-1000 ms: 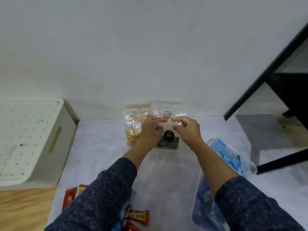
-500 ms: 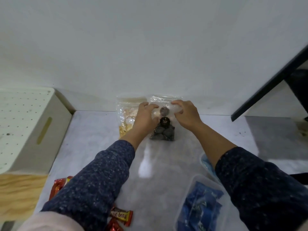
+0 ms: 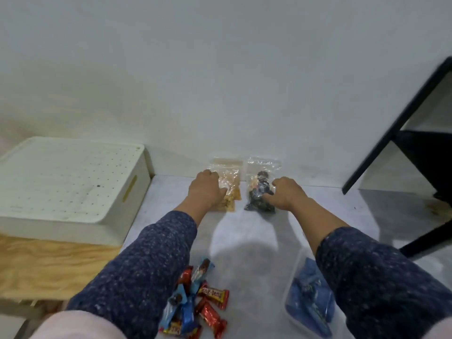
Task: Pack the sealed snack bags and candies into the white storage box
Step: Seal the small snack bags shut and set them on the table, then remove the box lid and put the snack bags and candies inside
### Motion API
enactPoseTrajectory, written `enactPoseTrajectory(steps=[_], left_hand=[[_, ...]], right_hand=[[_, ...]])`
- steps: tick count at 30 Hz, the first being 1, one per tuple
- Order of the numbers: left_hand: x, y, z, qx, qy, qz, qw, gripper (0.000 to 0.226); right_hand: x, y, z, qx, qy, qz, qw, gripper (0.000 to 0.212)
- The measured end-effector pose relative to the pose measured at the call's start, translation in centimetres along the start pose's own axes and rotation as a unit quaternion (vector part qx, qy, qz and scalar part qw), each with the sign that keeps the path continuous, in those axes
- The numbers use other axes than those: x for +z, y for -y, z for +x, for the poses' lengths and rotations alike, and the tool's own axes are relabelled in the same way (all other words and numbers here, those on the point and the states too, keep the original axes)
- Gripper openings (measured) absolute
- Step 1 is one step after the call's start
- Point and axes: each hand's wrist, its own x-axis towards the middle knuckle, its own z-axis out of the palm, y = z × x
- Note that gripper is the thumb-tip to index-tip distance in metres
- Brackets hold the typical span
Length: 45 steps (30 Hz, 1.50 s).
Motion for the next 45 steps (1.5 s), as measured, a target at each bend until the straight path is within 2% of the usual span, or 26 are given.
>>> enactPoseTrajectory(steps=[4,10,16,22,27,30,35,43,45], left_hand=[[-2.5,4.1,-4.2,-0.019,-0.039,0.021,0.999,0.056],[-5.9,12.7,-10.8,-0.115,-0.07,0.026,0.991,0.057],[-7.6,20.1,-15.6,-0.206,-0.073,0.038,0.975,0.056],[-7.3,25.4,-16.6,-0.282,-0.1,-0.047,0.953,0.06],[-5.8,28.3,-14.5,-0.356,-0.073,-0.167,0.917,0.074],[-4.9,30.0,-12.9,-0.376,-0.064,-0.206,0.901,0.085],[-4.0,32.2,-11.4,-0.356,-0.092,-0.253,0.895,0.112],[-3.6,32.3,-10.9,-0.363,-0.135,-0.282,0.878,0.102],[-3.9,32.1,-11.1,-0.364,-0.137,-0.283,0.877,0.102]], right_hand=[[0.9,4.1,-2.5,-0.021,-0.006,-0.009,1.0,0.033],[2.6,13.0,-4.8,-0.102,-0.017,-0.001,0.995,0.057],[4.8,21.1,-5.8,-0.194,-0.003,-0.004,0.981,0.06],[7.1,27.6,-3.6,-0.263,0.036,0.052,0.963,0.066],[8.8,30.8,0.2,-0.301,0.092,0.08,0.946,0.074],[9.5,32.3,2.8,-0.302,0.116,0.084,0.942,0.083],[10.1,33.5,5.3,-0.26,0.121,0.081,0.955,0.094],[10.5,34.3,5.6,-0.224,0.095,0.145,0.959,0.102],[10.0,34.6,4.9,-0.219,0.078,0.165,0.959,0.096]])
